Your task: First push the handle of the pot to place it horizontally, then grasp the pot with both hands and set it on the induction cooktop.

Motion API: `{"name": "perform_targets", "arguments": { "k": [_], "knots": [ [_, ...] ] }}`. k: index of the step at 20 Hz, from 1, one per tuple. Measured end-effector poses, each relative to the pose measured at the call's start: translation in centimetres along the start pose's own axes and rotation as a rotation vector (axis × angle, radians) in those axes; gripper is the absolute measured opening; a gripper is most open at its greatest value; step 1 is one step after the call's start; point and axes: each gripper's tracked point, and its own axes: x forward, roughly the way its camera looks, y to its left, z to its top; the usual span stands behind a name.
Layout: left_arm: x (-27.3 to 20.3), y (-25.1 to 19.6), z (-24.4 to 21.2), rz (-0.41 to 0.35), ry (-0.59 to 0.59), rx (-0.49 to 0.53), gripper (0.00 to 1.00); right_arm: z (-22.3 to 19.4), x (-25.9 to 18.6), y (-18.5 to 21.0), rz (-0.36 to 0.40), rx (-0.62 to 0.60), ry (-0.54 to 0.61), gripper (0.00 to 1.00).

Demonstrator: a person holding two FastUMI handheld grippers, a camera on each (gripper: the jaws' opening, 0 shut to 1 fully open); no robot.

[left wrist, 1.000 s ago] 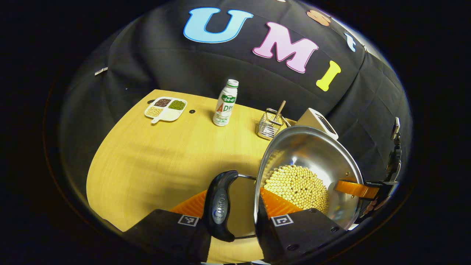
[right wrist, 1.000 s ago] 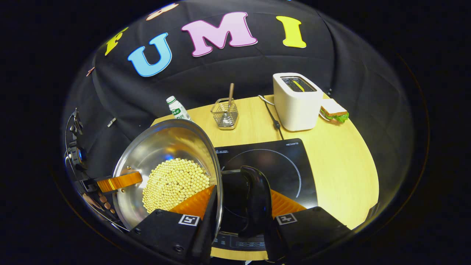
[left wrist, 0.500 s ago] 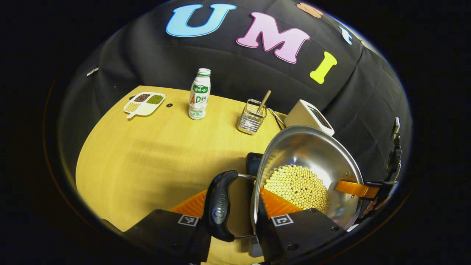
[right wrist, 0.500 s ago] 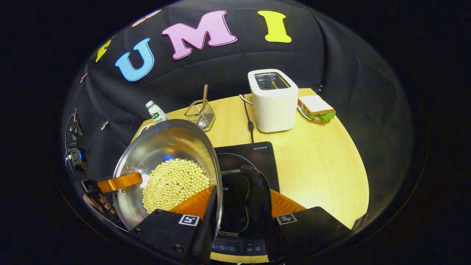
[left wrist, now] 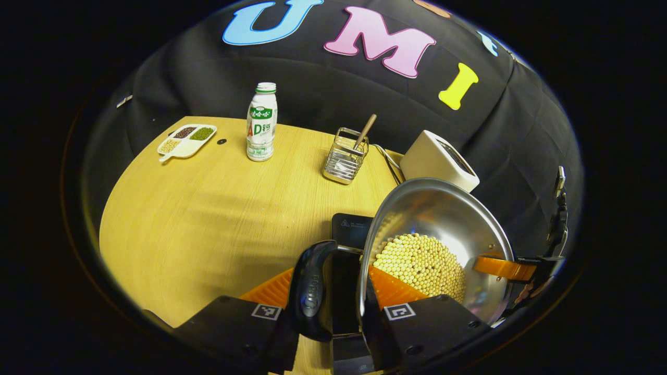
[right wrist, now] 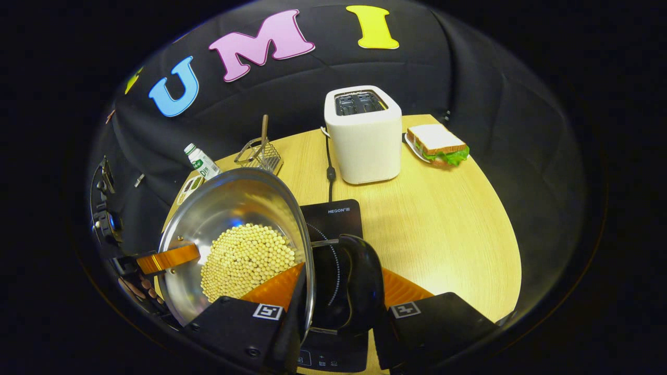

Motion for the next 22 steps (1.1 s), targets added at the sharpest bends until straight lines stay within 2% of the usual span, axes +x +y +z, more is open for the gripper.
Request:
{"name": "perform_targets", "arguments": {
  "k": [4, 5, 6, 13, 14, 16, 17, 18, 22],
  "knots": [
    [1.8, -0.1, 0.1, 0.006, -0.005, -0.001, 0.58, 0.3, 1.7, -0.8, 0.009, 0.001, -0.005, 0.60],
    [2.3, 0.0, 0.1, 0.009, -0.004, 0.002, 0.58, 0.4, 2.2, -1.0, 0.009, 0.003, -0.004, 0.55],
    [2.7, -0.1, 0.2, 0.011, -0.004, 0.007, 0.58, 0.3, 2.6, -1.2, 0.008, 0.005, -0.002, 0.60],
    [4.8, -0.2, -0.8, 0.008, 0.011, 0.003, 0.57, 0.2, 4.5, -2.4, -0.013, 0.004, -0.007, 0.60],
    [4.7, -0.3, -0.5, 0.010, -0.032, 0.007, 0.57, 0.3, 4.4, -2.5, -0.005, 0.018, -0.018, 0.60],
    [4.7, -0.1, -0.1, 0.008, -0.020, 0.027, 0.57, 0.1, 4.6, -2.4, 0.000, 0.025, -0.020, 0.60],
    [4.9, -0.1, -0.4, 0.006, -0.012, 0.023, 0.58, 0.2, 4.6, -2.4, 0.005, 0.031, -0.025, 0.56],
    [4.9, -0.1, -0.4, 0.003, -0.014, 0.016, 0.58, 0.1, 4.5, -2.4, 0.006, 0.029, -0.026, 0.60],
    [4.9, -0.2, -0.5, 0.007, -0.008, 0.014, 0.58, 0.1, 4.5, -2.4, 0.011, 0.026, -0.030, 0.61]
  ]
}}
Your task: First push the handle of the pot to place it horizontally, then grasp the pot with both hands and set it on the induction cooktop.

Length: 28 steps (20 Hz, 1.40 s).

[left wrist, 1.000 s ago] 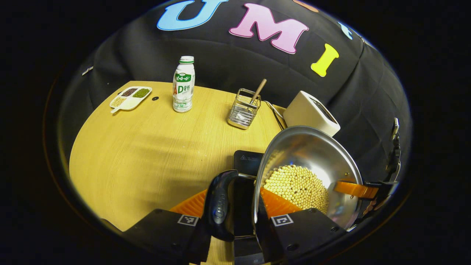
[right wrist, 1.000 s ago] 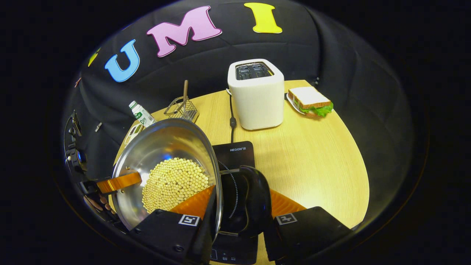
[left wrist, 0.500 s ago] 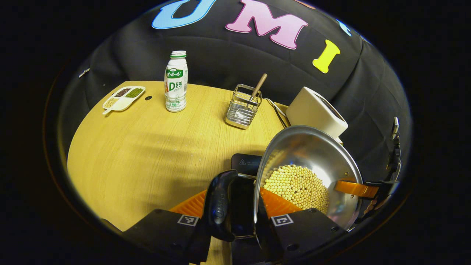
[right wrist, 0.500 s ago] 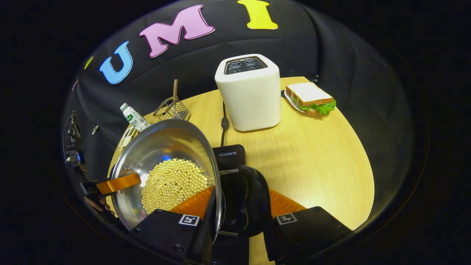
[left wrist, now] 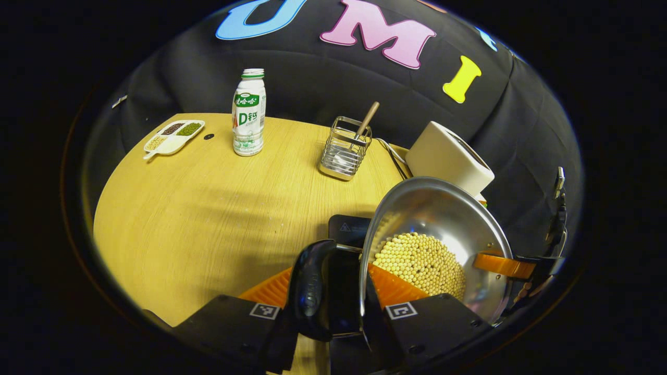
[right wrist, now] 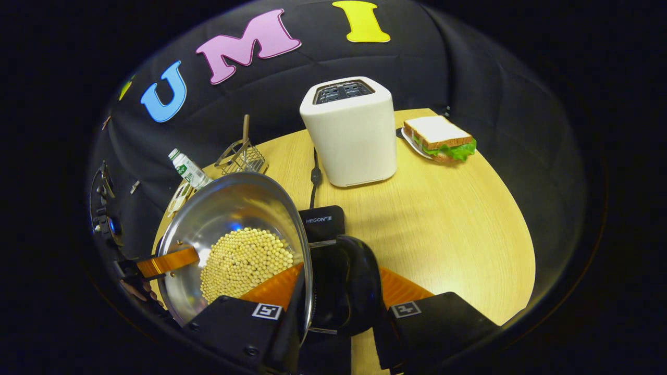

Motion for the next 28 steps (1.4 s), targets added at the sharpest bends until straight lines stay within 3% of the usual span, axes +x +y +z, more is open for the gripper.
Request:
{"name": "perform_targets", "arguments": {
  "k": [6, 7, 8, 12, 15, 19, 20, 28],
  "knots": [
    [-0.1, 0.1, -0.2, 0.007, 0.006, 0.000, 0.60, 0.2, 0.2, 0.2, 0.012, 0.006, -0.008, 0.61],
    [0.0, 0.2, -0.2, 0.008, 0.010, 0.000, 0.61, 0.2, 0.2, 0.2, 0.013, 0.008, -0.009, 0.57],
    [-0.1, 0.1, -0.2, 0.010, 0.011, 0.001, 0.61, 0.3, 0.3, 0.2, 0.014, 0.008, -0.010, 0.61],
    [-0.2, 0.2, -0.4, 0.034, 0.014, -0.017, 0.63, 0.3, 0.4, 0.2, 0.022, 0.014, -0.006, 0.61],
    [-0.4, 0.5, -0.1, 0.082, 0.001, 0.006, 0.72, 0.5, 0.0, 0.1, -0.001, -0.030, -0.032, 0.64],
    [-1.5, 1.1, -0.1, 0.131, 0.002, 0.035, 0.96, 1.1, -2.0, -0.6, -0.030, -0.046, -0.074, 0.94],
    [-2.2, 1.1, 0.2, 0.135, -0.014, 0.040, 0.96, 1.3, -2.7, -0.8, -0.044, -0.042, -0.091, 1.00],
    [-10.3, -0.1, 2.9, 0.128, -0.161, 0.127, 0.96, 3.4, -11.1, -0.2, -0.121, 0.010, -0.263, 0.99]
  ]
}}
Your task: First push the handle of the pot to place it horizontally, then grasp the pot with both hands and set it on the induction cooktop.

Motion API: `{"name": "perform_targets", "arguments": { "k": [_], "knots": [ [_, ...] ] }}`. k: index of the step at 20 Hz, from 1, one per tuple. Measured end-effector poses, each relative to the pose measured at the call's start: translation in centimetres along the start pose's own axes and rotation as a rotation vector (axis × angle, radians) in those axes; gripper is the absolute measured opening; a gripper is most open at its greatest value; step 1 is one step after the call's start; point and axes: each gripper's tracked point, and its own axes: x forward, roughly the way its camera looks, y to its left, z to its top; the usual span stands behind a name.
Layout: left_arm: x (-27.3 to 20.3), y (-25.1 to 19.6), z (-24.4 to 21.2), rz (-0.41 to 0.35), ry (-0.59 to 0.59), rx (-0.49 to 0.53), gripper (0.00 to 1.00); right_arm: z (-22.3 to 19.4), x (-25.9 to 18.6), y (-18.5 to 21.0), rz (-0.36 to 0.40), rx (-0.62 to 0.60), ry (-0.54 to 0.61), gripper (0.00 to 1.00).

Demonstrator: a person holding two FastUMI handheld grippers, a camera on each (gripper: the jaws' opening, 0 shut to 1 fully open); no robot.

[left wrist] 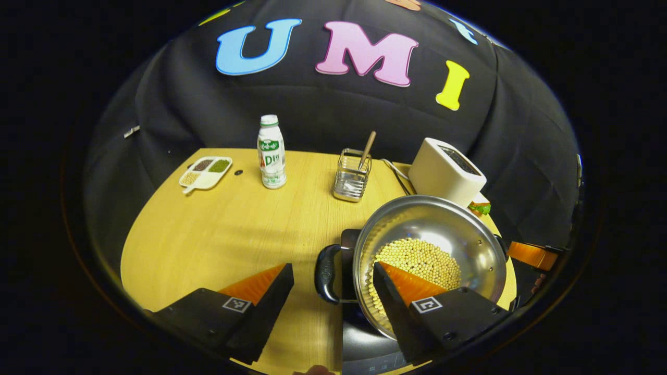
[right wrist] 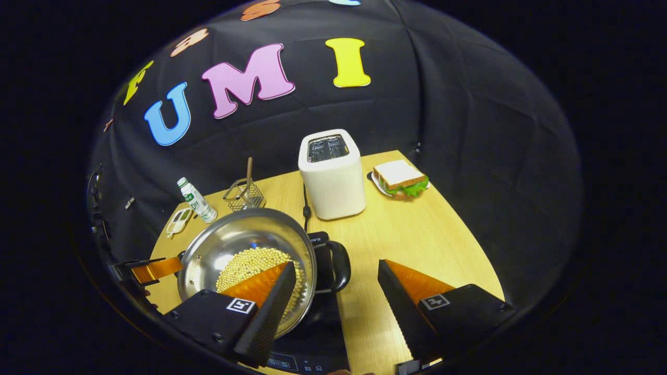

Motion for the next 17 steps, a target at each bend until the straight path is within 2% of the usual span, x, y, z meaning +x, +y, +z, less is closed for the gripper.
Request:
{"name": "perform_targets", "arguments": {
  "k": [3, 10, 13, 17],
  "knots": [
    [-4.1, 0.1, 1.5, 0.001, -0.075, 0.052, 0.95, 2.3, -3.6, 0.1, -0.038, -0.021, -0.113, 0.99],
    [-18.2, 1.7, 4.9, 0.060, -0.376, 0.096, 0.95, 7.0, -13.9, 2.9, -0.017, -0.092, -0.396, 0.99],
    [-23.8, 2.4, 4.3, 0.077, -0.461, 0.089, 0.95, 7.2, -18.3, 3.5, -0.008, -0.094, -0.495, 0.99],
    [-30.2, 4.3, 2.9, 0.147, -0.559, 0.136, 0.95, 6.1, -23.2, 3.1, -0.020, -0.053, -0.564, 0.99]
  ]
}}
